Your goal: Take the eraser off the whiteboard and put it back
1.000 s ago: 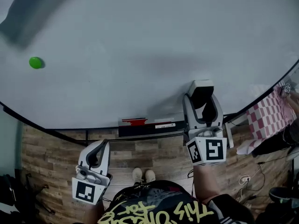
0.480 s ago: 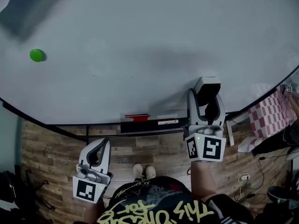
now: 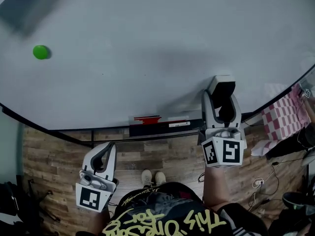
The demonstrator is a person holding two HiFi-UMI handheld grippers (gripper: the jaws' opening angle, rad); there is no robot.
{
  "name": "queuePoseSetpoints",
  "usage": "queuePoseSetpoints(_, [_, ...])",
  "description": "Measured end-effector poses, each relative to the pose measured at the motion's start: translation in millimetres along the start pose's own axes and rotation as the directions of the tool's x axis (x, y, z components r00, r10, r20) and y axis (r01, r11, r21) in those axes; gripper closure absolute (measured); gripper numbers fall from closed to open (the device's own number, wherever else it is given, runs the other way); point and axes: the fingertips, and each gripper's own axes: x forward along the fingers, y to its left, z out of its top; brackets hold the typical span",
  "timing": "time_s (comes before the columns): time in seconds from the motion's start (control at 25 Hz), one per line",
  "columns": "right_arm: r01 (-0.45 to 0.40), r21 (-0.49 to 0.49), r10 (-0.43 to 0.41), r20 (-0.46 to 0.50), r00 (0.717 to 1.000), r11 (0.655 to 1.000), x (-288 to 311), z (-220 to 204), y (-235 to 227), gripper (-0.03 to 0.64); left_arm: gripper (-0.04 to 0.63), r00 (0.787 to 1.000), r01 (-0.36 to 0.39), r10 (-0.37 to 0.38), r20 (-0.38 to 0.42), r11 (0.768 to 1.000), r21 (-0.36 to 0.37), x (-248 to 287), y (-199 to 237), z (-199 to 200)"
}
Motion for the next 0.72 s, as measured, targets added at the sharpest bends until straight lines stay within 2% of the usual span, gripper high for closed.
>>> queuePoseSetpoints(0.72, [0.005,-0.016,-0.005,0.015,1.0,1.0,-24.4,4.3,14.3,0.356,0.589,0.996,0.092,-0.092,0.009,0.996,0.003,4.9,7.7,-4.9])
